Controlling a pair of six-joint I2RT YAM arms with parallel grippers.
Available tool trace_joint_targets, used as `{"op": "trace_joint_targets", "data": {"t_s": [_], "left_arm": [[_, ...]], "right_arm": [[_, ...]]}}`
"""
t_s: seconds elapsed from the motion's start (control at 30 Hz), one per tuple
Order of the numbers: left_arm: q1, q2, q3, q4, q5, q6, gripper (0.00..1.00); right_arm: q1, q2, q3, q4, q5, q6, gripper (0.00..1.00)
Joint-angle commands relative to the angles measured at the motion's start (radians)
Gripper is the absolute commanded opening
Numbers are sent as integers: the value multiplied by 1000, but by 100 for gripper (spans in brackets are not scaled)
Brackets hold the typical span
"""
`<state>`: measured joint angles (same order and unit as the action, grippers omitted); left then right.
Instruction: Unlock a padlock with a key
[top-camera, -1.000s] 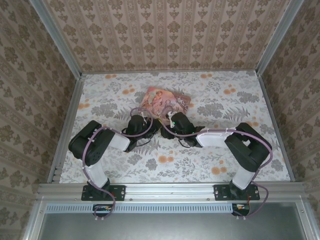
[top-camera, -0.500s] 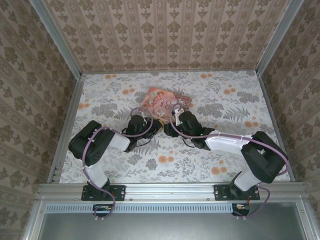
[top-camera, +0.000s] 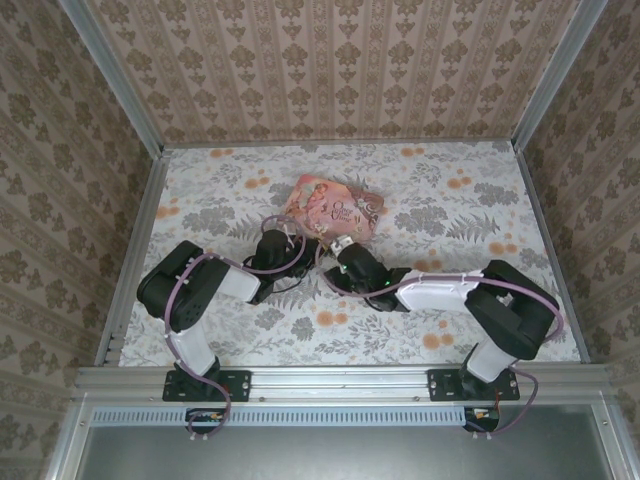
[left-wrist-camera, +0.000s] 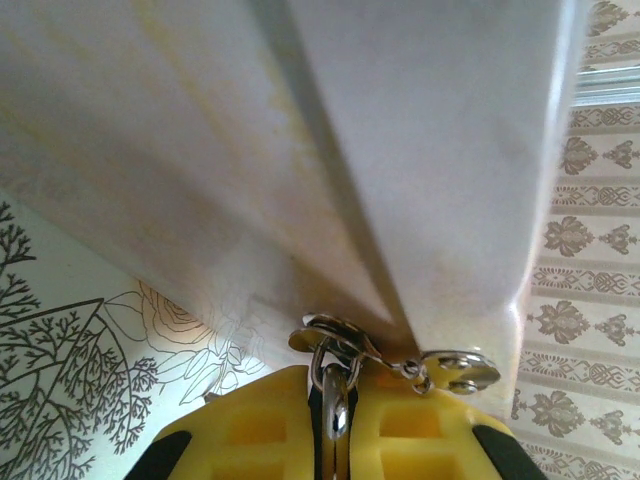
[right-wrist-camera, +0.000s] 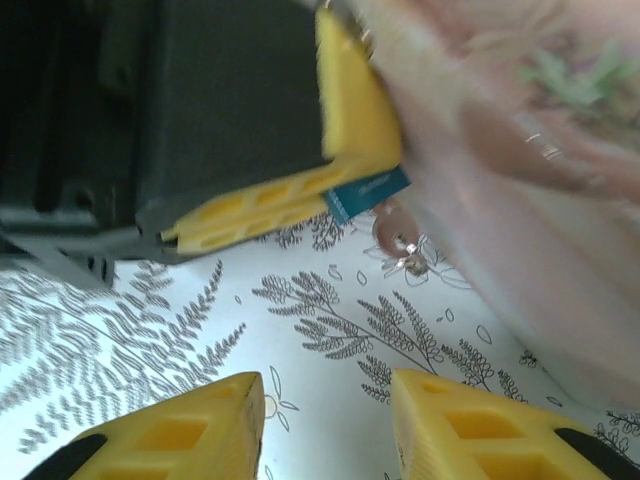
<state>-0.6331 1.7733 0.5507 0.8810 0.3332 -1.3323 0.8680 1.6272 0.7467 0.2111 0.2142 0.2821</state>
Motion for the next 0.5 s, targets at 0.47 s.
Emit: {"op": "trace_joint_targets", "data": {"t_s": [0.47], "left_arm": [[1, -23, 15, -46, 41, -19, 0]], "right_arm": [[108, 211, 142, 75, 513, -227, 31]]}}
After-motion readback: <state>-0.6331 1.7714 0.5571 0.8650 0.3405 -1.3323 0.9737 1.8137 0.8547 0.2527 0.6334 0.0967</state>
